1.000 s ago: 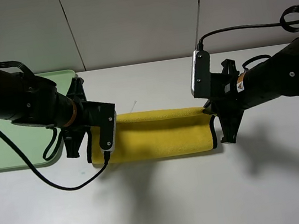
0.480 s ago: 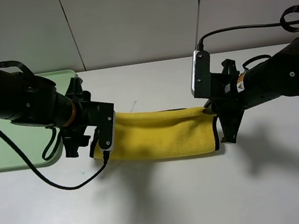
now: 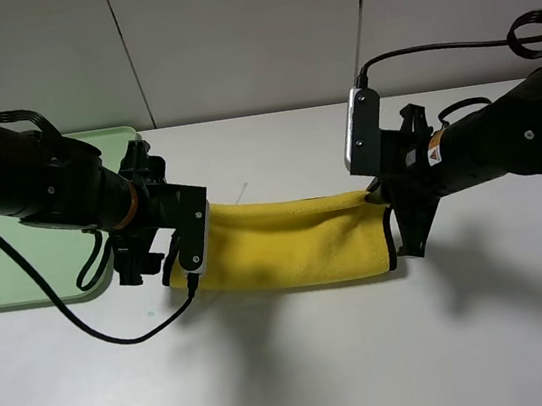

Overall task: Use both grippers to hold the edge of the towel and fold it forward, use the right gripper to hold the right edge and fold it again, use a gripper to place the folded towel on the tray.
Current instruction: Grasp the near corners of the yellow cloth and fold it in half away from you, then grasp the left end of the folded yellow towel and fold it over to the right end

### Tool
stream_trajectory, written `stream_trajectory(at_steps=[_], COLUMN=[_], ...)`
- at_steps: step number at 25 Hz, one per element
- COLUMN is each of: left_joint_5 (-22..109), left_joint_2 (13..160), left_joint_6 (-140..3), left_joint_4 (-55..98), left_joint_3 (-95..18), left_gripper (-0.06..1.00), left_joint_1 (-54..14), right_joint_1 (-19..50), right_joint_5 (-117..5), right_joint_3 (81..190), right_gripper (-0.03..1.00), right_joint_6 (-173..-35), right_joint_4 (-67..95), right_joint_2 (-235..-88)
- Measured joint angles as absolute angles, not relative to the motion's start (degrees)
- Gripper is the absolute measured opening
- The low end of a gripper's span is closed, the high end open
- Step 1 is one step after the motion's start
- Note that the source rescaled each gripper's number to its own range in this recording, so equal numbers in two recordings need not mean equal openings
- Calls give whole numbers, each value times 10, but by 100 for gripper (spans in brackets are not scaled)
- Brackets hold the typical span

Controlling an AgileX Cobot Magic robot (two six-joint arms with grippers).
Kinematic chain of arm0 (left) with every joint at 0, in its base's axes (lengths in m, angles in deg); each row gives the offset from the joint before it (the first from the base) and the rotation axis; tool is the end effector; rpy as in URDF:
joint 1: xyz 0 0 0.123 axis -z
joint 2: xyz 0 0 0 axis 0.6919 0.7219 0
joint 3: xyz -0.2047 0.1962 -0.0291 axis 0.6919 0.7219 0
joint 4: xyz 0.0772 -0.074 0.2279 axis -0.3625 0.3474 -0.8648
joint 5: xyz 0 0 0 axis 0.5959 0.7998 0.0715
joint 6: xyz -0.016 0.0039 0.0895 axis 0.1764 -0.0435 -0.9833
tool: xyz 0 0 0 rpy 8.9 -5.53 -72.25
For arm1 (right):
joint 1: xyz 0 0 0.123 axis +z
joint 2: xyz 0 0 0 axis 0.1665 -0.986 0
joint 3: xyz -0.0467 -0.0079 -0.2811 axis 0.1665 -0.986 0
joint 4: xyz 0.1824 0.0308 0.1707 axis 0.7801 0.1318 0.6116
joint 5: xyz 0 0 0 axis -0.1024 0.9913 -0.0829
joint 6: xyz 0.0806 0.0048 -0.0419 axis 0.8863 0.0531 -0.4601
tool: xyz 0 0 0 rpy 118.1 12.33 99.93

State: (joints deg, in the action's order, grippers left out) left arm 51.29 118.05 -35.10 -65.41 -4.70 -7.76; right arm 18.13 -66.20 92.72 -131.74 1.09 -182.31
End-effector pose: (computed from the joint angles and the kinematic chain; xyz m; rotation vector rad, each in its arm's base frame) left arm 0.2720 -0.1757 0.1237 2.0907 1.5686 0.4946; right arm 0.2548 0.1339 0.1474 -1.6380 1.8526 -0.2065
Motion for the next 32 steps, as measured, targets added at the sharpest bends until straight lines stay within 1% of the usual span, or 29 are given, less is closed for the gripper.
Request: stream_trajectory(at_steps=[1,2,4,7,8,9,12,29,32], left_joint_5=[513,513,513,513,513,513,513,520,520], left_joint_2=[1180,1180,1180,1180,1180,1180,1180,1180,1180], left_joint_6=[-351,-351,-351,-351,-351,-351,-351,-333,-327], left_joint_4=[-654,-654,-654,-654,-654,-654,-654,-648,-648], left_joint_3=[-47,-47,-47,-47,-47,-47,-47,-47,-47], left_gripper=[87,87,87,87,87,87,87,87,89], left_joint_1=[-78,-78,-78,-78,-78,-78,-78,-78,-78], right_joint_1=[186,193,205,215,215,215,215,215,215], right_joint_5=[-662,-663,-667,-697,-702,-705,-707,-708,-708], right_joint_3=[927,927,927,927,927,927,927,927,927], right_gripper=[5,13,38,90,94,96,99,100,100], right_joint_6=[-1317,-1317,-1317,-1317,-1317,-1317,-1317,-1317,-1317], right_joint_4=[11,11,11,15,19,20,21,21,26], right_joint_2=[-1823,-1823,-1823,-1823,-1823,-1823,-1823,-1823,-1823])
